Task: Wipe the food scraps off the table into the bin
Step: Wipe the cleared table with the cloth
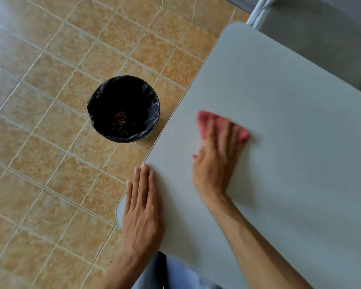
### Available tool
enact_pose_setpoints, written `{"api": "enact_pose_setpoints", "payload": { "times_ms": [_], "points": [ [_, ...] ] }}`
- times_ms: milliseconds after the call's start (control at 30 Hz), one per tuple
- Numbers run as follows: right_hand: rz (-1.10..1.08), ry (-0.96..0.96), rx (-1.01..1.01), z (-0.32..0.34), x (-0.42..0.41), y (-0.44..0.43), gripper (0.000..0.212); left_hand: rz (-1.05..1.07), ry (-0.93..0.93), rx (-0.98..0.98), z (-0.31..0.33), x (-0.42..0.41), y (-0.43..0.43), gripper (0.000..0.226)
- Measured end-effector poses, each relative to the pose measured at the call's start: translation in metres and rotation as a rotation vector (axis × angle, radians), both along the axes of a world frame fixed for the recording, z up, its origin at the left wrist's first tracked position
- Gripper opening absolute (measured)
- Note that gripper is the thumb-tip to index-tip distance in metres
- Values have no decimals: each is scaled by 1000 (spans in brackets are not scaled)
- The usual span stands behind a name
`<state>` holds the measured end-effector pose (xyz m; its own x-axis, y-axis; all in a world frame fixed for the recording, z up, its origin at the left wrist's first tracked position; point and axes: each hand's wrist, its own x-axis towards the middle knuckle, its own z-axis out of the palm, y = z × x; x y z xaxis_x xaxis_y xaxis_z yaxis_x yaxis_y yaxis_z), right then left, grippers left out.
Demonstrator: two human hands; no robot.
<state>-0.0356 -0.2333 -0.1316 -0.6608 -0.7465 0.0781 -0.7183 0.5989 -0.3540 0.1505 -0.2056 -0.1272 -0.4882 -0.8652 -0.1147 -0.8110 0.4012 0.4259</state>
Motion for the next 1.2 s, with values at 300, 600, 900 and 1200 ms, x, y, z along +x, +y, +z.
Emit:
{"api": "enact_pose_setpoints", "payload": {
  "times_ms": [300,600,900,1200],
  "points": [
    [310,63,21,-10,-35,3,70,7,8,-17,-5,0,-2,54],
    [748,-4,106,7,2,85,70,24,49,32,-2,-4,1,58],
    [107,-66,-45,2,66,88,54,30,31,8,-7,-4,3,56],
    [-121,28,-41,-1,-16,83,52,28,27,-3,-12,-4,2,54]
  ]
}}
